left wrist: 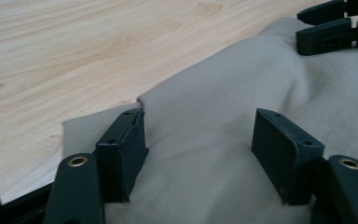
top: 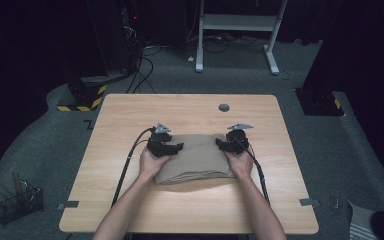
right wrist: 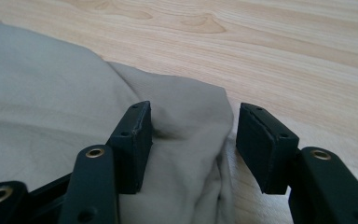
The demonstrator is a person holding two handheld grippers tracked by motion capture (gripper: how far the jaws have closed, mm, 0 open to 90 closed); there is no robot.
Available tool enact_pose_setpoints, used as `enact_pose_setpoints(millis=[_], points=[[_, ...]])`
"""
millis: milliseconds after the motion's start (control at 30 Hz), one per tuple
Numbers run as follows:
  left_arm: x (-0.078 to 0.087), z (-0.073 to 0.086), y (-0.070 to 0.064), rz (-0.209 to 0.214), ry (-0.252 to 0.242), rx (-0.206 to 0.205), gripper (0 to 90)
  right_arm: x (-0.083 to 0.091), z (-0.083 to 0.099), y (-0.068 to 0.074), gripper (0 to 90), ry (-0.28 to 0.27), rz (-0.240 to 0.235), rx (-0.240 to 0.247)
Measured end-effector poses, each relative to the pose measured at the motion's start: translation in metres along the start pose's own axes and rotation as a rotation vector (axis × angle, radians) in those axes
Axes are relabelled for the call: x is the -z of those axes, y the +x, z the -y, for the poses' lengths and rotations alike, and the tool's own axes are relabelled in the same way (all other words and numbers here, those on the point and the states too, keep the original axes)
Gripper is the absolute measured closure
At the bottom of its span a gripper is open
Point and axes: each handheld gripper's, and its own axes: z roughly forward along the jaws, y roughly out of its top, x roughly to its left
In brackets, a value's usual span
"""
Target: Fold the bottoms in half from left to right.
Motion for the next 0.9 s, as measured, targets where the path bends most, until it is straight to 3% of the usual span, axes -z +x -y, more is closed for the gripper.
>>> enact_pose_setpoints(millis=[100, 233, 300, 500, 633, 700, 767, 900], points=[[0.013, -0.004, -0.005, -0.013, -0.034, -0.034, 35.1, 0.012, -0.002, 0.007, 45.6, -0.038, 0.013, 0.027], [0.031, -0.004, -0.011, 0.005, -0.07, -0.035, 33.8, 0.04, -0.006, 0.024, 43.9, -0.133, -0.03, 0.077], [0.037, -0.001, -0.015, 0.014, -0.077, -0.036, 33.3, 0.049, -0.004, 0.033, 43.8, -0.153, -0.063, 0.091], [0.042, 0.018, -0.02, 0.041, -0.062, -0.02, 32.5, 0.051, 0.014, 0.044, 42.4, -0.124, -0.113, 0.12], [0.036, 0.03, -0.016, 0.056, -0.042, 0.014, 32.2, 0.042, 0.027, 0.039, 41.9, -0.106, -0.154, 0.066], [0.033, 0.032, -0.015, 0.051, -0.035, 0.001, 32.2, 0.041, 0.029, 0.038, 41.9, -0.1, -0.151, 0.07], [0.032, 0.034, -0.014, 0.055, -0.03, 0.001, 32.0, 0.04, 0.032, 0.039, 41.9, -0.092, -0.129, 0.11], [0.034, 0.034, -0.012, 0.055, -0.034, 0.008, 31.1, 0.043, 0.037, 0.035, 41.9, -0.089, -0.131, 0.087]])
